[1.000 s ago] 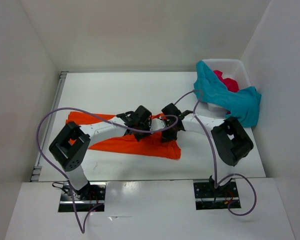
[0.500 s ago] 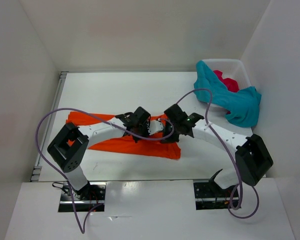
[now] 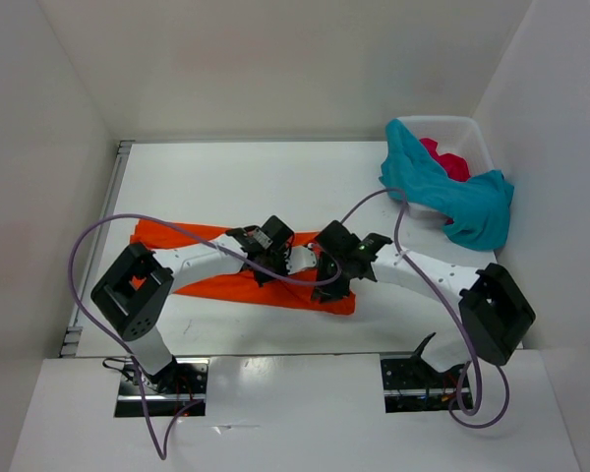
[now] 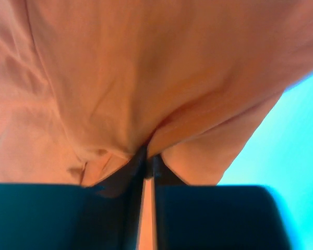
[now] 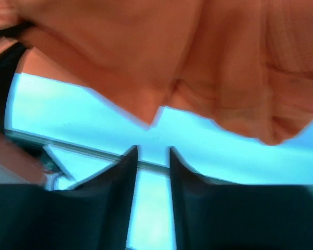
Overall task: Fold and stack the t-shirts
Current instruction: Fold the other side of the tshirt into a rectangle
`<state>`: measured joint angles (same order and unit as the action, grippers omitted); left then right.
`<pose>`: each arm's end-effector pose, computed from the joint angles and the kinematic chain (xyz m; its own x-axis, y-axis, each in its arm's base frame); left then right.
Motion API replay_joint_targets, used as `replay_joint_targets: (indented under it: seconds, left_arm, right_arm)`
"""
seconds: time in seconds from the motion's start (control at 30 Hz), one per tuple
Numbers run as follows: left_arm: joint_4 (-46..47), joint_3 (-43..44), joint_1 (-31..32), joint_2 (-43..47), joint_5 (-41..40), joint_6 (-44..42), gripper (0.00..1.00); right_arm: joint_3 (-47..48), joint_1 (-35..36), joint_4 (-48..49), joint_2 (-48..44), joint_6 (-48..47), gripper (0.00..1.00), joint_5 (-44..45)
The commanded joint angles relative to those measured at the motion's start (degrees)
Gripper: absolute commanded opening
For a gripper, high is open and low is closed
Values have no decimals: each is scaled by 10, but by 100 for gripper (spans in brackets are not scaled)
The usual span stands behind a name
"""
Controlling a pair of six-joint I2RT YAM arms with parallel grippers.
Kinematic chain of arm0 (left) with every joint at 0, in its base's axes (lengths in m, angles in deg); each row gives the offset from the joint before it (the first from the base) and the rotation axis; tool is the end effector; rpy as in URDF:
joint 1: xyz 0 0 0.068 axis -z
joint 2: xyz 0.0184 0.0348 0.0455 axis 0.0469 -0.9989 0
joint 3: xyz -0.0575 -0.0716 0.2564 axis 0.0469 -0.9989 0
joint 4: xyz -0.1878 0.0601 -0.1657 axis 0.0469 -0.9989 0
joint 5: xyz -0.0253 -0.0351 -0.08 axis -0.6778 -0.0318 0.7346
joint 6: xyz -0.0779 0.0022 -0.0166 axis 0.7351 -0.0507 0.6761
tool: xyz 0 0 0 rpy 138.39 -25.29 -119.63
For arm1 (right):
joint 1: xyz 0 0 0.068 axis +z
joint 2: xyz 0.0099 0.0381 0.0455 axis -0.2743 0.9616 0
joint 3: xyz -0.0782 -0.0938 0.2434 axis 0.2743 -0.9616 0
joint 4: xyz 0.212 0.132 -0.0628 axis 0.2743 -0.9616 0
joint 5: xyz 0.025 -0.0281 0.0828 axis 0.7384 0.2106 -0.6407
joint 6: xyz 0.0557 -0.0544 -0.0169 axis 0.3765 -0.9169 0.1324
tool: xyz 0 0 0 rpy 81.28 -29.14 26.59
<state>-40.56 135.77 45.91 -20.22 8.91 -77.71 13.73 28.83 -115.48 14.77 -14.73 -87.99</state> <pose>0.2496 -0.2411 0.1537 -0.2436 0.8639 -0.4408 0.9255 0.3430 0.1607 0.1924 0.2040 0.1774 -0.9766 0.1738 -0.1269 0.1098 0.9096 0.4008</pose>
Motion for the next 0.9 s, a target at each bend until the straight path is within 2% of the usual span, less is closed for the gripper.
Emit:
replay_joint_targets:
  seconds: [0.0,0.07,0.1,0.23,0.33,0.53,0.57,0.7,0.73,0.87]
  left_arm:
    - [1,-1,-1,17,-3,0,21]
    - [-13,-1,-1,22,-3,0,44]
    - [-14,-1,-1,22,-13,0,47]
    - [-29,22,-21,54,-25,21,54]
    - [-61,56,-58,67,-11,27,59]
    - [-102,86,-113,104,-20,12,66]
    - [-94,86,-124,109,-32,18,72]
    - [-37,67,-218,115,-112,40,80]
    - [-22,60,-262,115,-138,40,80]
    - [27,38,-355,114,-157,22,81]
  right_arm:
    - [-5,14,4,11,-4,40,-15]
    - [-5,14,4,1,-10,46,-7]
    - [-5,14,4,-6,-10,46,-7]
    - [8,-4,-2,-60,-10,46,36]
    - [13,-42,4,-71,-15,42,55]
    - [75,-153,48,15,-83,38,79]
    - [86,-163,66,44,-89,38,79]
    - [144,-199,91,116,-120,41,99]
    - [166,-199,91,130,-132,43,99]
    - [207,-210,101,181,-158,44,99]
